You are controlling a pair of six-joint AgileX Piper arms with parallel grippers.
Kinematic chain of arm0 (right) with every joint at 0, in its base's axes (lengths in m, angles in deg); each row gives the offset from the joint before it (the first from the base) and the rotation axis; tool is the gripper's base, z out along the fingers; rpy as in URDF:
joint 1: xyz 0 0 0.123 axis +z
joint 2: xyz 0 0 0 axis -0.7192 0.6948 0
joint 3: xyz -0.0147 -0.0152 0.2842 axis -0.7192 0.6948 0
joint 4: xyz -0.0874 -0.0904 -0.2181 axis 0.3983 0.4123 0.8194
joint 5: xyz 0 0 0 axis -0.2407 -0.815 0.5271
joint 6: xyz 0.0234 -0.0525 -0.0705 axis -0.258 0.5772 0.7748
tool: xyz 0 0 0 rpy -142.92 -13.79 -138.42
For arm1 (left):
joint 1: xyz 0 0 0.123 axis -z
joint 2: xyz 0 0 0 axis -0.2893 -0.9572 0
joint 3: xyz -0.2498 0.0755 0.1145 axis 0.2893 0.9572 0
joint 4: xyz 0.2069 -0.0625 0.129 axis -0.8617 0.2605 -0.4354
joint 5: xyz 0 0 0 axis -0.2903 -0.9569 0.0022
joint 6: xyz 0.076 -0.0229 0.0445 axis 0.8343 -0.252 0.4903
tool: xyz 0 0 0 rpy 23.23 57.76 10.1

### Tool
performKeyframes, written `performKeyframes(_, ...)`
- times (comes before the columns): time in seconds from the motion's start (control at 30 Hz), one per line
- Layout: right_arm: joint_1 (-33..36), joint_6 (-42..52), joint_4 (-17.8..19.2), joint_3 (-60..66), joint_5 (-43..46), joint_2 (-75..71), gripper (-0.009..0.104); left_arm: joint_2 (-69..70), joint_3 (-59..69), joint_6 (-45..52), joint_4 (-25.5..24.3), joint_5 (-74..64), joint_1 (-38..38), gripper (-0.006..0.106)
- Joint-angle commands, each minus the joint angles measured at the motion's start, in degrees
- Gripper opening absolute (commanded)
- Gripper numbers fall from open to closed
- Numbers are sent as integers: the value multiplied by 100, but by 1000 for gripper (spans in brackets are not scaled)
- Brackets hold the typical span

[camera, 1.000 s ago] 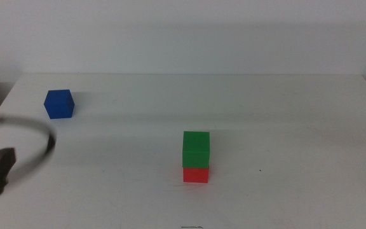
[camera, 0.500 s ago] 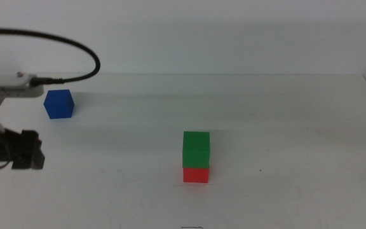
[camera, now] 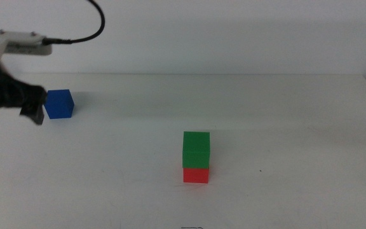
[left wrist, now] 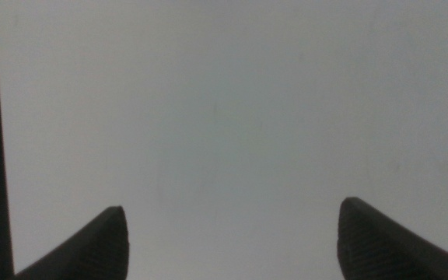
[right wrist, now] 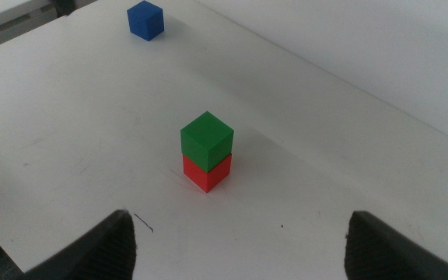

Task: Stack red cubes first, then green, then blue cubes in a specific spot.

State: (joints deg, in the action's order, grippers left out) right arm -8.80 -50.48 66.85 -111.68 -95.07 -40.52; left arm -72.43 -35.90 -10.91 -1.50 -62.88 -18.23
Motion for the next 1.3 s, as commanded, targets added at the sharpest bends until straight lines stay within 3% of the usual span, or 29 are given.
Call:
performKeyframes(0.0, -37, 87, 71, -142, 370, 21, 90, -271, -747, 324, 136, -105, -59, 90)
performKeyframes(0.13, -37, 87, 71, -142, 370, 21, 90, -1158, -1771, 972, 985, -536, -393, 90)
performKeyframes(0.23, -37, 87, 71, -142, 370, 21, 90, -1792, -2477, 1020, 1254, -727, -516, 90)
performKeyframes(0.57, -37, 87, 71, -142, 370, 21, 90, -3561, -4436, 735, 1168, -774, -508, 90)
performKeyframes(0.87, -37, 87, 71, -142, 370, 21, 90, -4529, -5256, 689, 1111, -661, -508, 88)
performKeyframes(1.0, -37, 87, 71, -142, 370, 21, 90, -4761, -5446, 581, 1087, -503, -532, 71)
performKeyframes(1.27, -37, 87, 71, -142, 370, 21, 90, -4573, -5477, 658, 1153, -548, -545, 10)
